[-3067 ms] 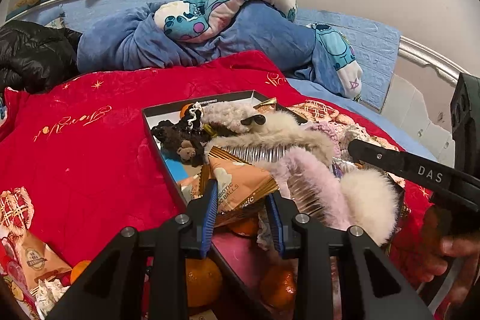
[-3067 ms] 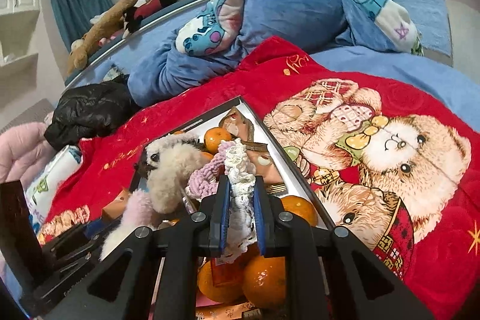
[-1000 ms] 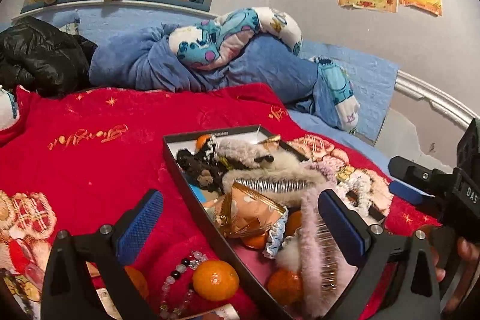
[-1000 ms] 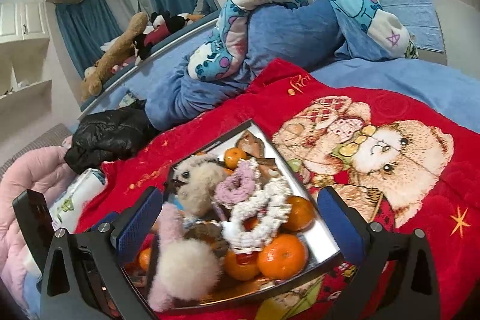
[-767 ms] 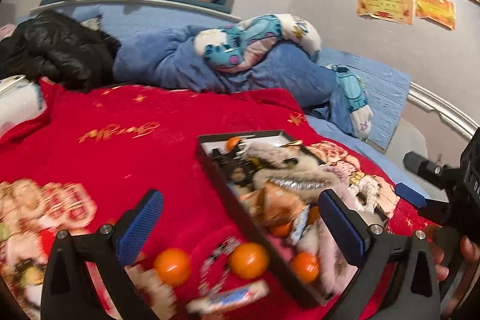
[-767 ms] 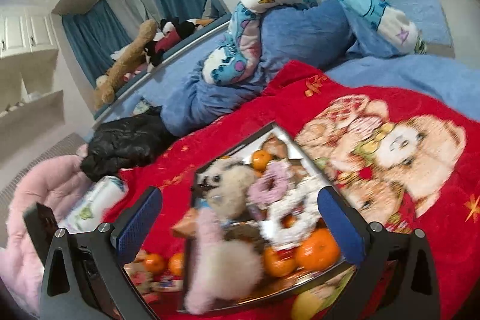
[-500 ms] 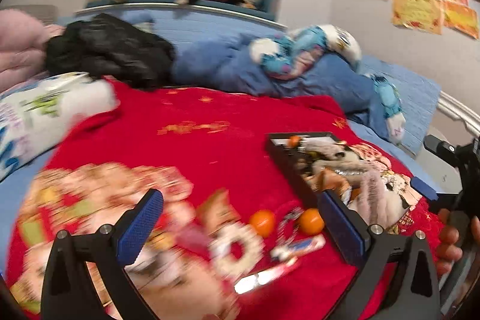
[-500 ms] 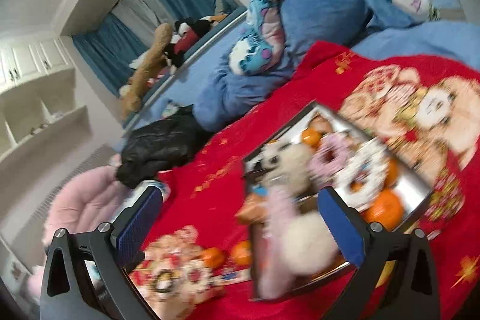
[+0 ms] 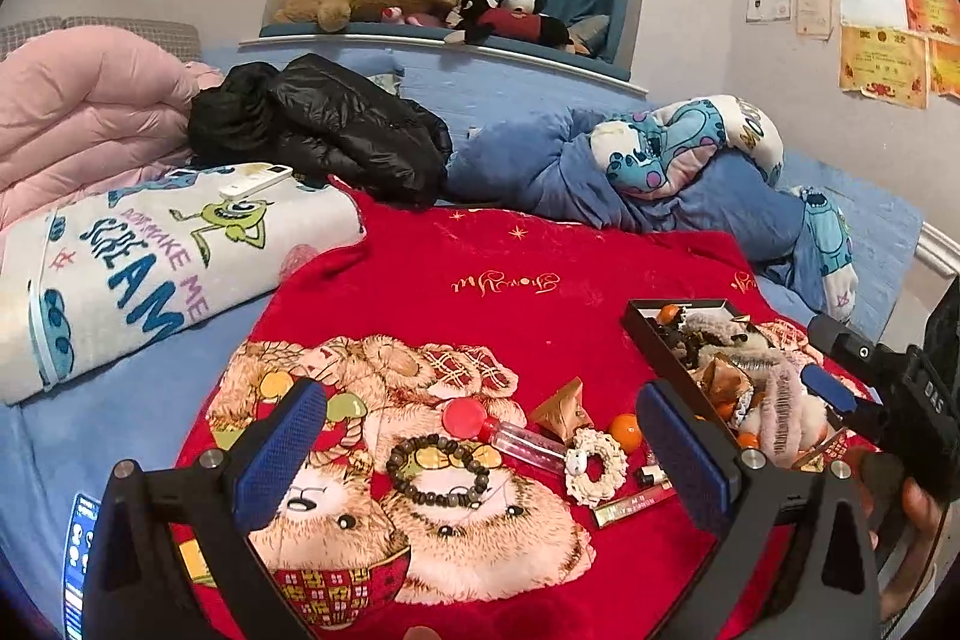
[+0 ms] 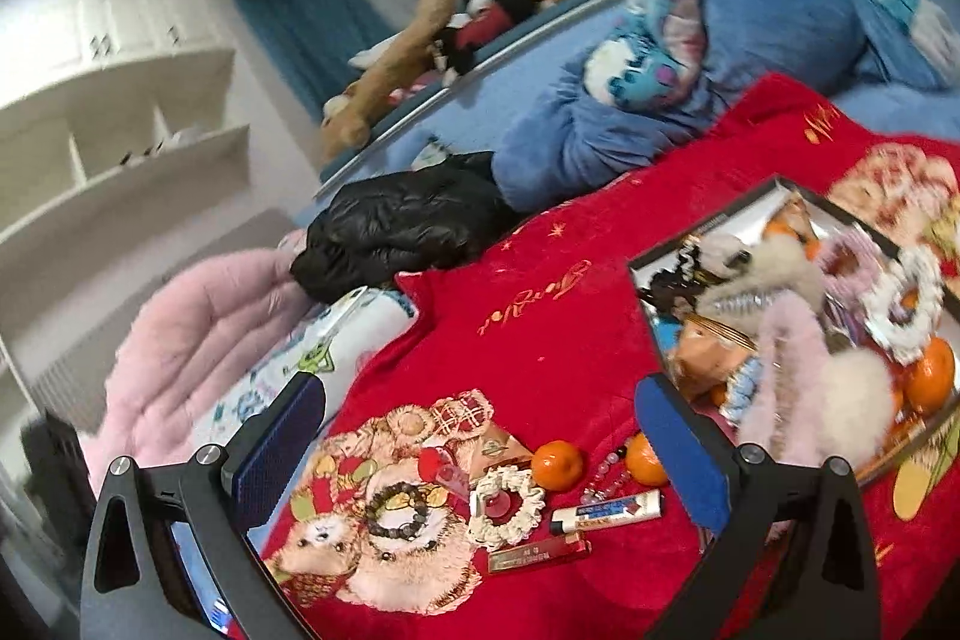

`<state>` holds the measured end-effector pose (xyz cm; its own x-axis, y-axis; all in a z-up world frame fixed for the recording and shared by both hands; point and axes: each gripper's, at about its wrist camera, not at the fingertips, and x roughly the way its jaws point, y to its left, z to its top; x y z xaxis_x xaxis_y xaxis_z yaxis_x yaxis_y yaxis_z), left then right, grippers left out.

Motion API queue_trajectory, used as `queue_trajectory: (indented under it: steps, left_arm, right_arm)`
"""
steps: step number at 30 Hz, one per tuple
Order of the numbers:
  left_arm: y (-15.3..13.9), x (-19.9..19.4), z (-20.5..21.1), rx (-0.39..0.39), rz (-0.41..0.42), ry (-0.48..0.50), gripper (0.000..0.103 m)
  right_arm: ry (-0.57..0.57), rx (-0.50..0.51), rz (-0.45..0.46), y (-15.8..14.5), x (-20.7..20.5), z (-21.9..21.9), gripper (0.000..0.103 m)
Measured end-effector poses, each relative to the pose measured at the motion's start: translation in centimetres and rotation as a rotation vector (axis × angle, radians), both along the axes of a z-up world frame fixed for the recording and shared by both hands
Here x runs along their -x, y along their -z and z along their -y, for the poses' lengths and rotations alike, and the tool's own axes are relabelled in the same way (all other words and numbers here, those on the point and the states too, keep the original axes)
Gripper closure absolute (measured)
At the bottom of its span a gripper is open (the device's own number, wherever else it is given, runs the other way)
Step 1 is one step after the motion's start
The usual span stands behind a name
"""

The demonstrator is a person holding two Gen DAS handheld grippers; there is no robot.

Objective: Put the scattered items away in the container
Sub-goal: 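Withdraw both tools from the tray toward the remaining scattered items, then grasp the brown wooden bead bracelet with the left tool while the right tool approaches a white lace scrunchie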

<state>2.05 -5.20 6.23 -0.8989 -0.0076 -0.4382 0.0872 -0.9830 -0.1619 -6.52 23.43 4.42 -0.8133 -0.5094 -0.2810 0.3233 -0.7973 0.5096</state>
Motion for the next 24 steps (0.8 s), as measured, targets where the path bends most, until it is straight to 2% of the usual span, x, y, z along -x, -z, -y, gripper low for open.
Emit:
queue_trajectory:
  steps: [4,9,12,15,18,20,24]
  left_arm:
    - [-0.3,2.1,-0.6,0.024,0.022,0.012,0.0]
    - [-0.7,4.1,-0.4,0.043,0.045,0.001,0.0]
    - [-0.2,4.5,0.0,0.078,0.027,-0.018,0.0]
    - [1.6,4.7,1.1,0.099,0.028,-0.031,0.0]
    - [4.4,5.3,3.3,0.036,0.056,-0.025,0.0]
    - [6.5,6.3,4.9,-0.001,0.083,0.005,0.0]
    - [9.4,8.3,6.7,-0.023,0.186,-0.006,0.0]
  right_arm:
    - [-0.035,-0.036,-0.044,-0.3,0.2,1.7,0.0]
    - [-0.058,-0.178,-0.134,-0.2,-0.2,4.5,0.0]
    - [-0.055,-0.22,-0.122,0.5,0.1,5.4,0.0]
    - [-0.032,-0.234,-0.11,1.1,0.5,5.5,0.0]
    - [-0.005,-0.279,-0.129,1.5,0.8,5.9,0.0]
    - [-0.009,-0.308,-0.103,2.2,1.3,6.2,0.0]
    - [-0.133,-0.413,-0.042,3.8,2.4,8.1,0.0]
